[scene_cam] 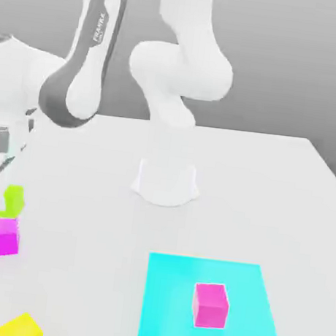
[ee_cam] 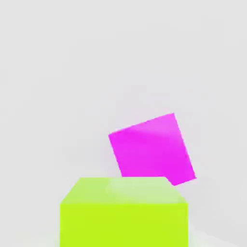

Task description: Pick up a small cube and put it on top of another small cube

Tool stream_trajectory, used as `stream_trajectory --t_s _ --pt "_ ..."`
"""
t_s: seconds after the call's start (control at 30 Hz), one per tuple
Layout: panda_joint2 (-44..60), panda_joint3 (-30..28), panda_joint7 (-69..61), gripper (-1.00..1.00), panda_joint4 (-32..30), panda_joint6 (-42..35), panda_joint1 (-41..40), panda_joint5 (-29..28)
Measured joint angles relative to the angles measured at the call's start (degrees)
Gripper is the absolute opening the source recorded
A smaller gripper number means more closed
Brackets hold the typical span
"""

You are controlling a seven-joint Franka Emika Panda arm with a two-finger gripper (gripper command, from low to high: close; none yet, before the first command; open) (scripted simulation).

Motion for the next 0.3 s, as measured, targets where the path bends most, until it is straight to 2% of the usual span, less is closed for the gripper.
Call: stream_trajectory --t_s 0.17,0.2,0.3 --pt "8.9 3.29 -2.51 -1.0 0.63 7.92 -1.77 6.06" --pt "10.3 3.99 -3.19 1.0 0.72 9.19 -2.25 7.03" --pt "10.3 3.99 -3.19 1.0 0.72 9.19 -2.25 7.03"
